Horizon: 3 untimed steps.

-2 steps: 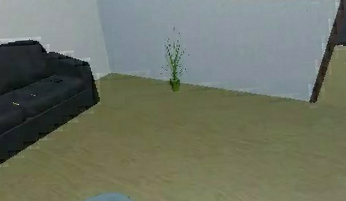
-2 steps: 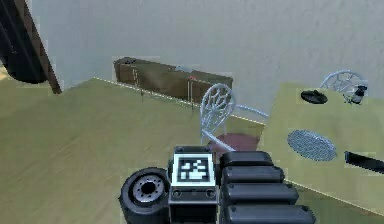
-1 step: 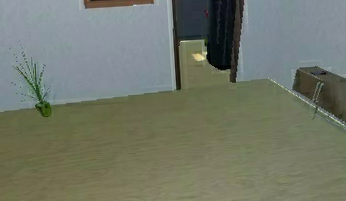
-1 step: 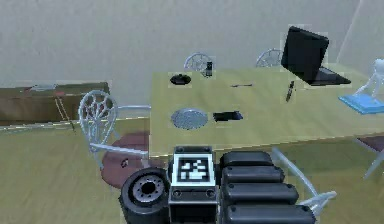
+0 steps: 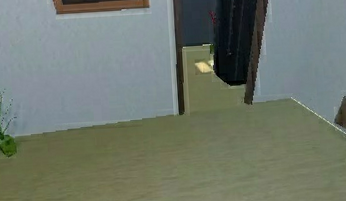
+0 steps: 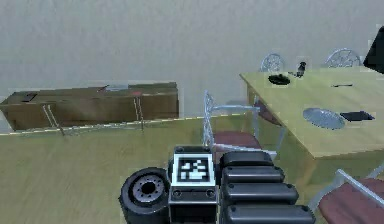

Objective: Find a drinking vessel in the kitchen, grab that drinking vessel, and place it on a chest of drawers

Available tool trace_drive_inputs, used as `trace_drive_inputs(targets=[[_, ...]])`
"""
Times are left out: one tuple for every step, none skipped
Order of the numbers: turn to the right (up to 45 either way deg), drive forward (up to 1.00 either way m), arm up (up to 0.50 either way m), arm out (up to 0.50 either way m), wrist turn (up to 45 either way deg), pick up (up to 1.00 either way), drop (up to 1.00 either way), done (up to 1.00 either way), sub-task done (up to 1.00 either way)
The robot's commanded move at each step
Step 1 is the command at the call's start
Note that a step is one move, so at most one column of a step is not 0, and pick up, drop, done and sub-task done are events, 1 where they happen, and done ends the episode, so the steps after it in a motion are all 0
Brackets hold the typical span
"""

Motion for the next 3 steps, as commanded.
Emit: trace_drive_inputs(targets=[[-45.0,0.00,0.00,0.00,0.0,0.00,0.00,0.00,0.00],[-12.0,0.00,0.00,0.00,0.0,0.00,0.00,0.00,0.00],[0.0,0.75,0.00,0.00,0.0,0.00,0.00,0.00,0.00]])
